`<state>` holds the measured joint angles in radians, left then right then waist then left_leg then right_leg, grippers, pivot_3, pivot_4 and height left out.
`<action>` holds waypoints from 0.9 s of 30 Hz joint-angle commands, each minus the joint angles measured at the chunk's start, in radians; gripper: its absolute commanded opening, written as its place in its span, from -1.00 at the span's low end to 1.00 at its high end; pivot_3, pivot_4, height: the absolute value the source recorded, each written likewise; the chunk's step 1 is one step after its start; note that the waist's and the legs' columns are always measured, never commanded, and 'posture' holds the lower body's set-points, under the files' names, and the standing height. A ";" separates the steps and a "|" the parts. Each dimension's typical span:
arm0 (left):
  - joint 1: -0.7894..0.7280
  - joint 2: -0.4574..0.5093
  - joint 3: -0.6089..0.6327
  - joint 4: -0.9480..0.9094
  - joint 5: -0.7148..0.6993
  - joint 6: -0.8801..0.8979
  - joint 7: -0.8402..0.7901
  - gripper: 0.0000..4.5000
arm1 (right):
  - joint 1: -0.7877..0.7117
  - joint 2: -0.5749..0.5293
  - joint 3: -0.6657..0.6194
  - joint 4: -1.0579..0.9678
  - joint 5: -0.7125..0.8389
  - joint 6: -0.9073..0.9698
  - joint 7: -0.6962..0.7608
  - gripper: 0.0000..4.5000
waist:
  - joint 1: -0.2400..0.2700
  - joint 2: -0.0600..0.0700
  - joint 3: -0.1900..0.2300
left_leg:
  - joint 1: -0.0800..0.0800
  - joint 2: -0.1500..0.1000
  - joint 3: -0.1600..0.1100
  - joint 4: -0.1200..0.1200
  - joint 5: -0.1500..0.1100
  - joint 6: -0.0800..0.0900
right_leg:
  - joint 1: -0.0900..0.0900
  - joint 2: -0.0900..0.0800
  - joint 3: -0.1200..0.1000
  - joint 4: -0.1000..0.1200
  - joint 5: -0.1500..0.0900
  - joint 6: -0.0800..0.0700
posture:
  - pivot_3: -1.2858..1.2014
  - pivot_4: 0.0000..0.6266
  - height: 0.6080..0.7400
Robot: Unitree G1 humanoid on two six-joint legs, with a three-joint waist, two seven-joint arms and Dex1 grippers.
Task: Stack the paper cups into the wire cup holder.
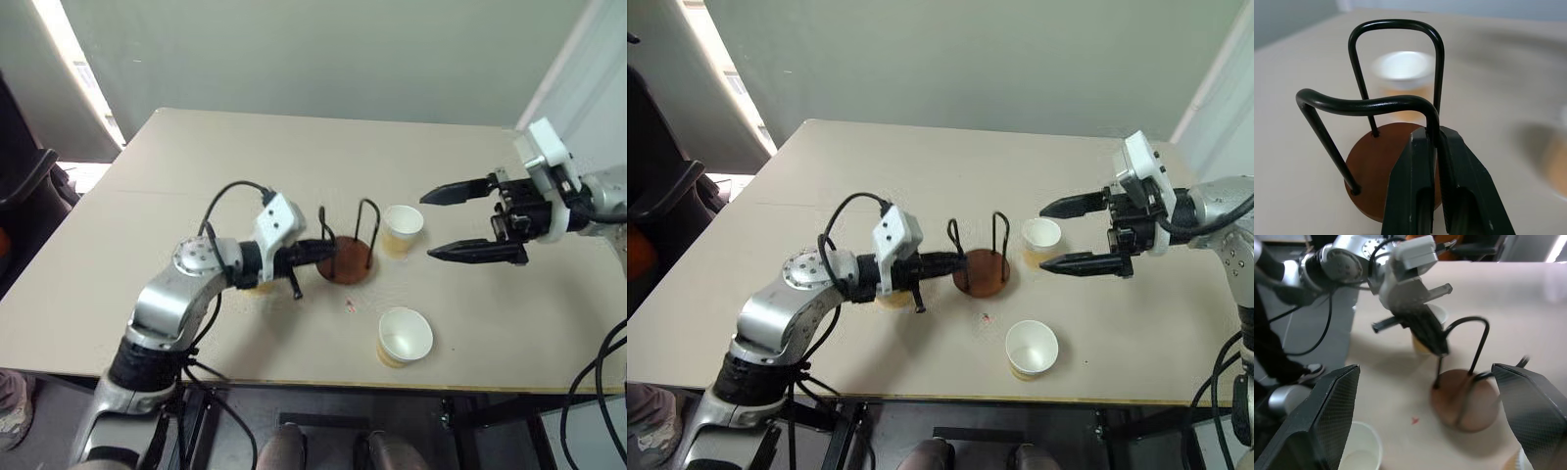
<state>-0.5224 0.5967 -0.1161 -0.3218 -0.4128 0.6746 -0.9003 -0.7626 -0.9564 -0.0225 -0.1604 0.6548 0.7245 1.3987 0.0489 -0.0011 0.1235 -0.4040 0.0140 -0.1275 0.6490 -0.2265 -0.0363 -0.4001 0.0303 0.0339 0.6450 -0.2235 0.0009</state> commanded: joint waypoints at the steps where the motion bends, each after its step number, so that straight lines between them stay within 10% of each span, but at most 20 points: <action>1: 0.036 0.042 -0.011 -0.094 -0.060 0.022 -0.068 -0.99 | 0.012 -0.015 -0.004 -0.035 0.017 0.006 0.015 1.00 | -0.001 0.000 0.000 | 0.000 0.000 0.000 0.000 0.000 0.001 | 0.000 0.000 0.000 0.000 0.000 0.000 | 0.03 -0.52 1.00; 21: 0.122 0.100 -0.100 -0.108 0.013 -0.053 -0.093 -0.99 | 0.119 -0.092 0.068 -0.101 -0.068 -0.022 0.043 1.00 | -0.004 0.000 0.000 | 0.001 0.001 -0.001 0.000 -0.004 0.006 | 0.000 0.000 0.000 0.000 0.001 -0.001 | 0.03 -0.52 1.00; 27: 0.121 0.086 -0.092 -0.077 0.039 -0.055 -0.046 -0.17 | 0.114 -0.087 0.076 -0.096 -0.077 -0.027 0.043 1.00 | -0.004 0.000 0.000 | 0.001 0.001 -0.001 0.000 -0.004 0.007 | 0.001 0.000 0.000 0.000 0.001 -0.001 | 0.03 -0.52 1.00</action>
<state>-0.4002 0.6856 -0.2135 -0.3878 -0.3824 0.6334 -0.9529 -0.6359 -1.0322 0.0616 -0.2436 0.5826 0.7103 1.4398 0.0452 -0.0010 0.1235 -0.4030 0.0146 -0.1291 0.6486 -0.2303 -0.0295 -0.3996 0.0300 0.0340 0.6454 -0.2227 0.0001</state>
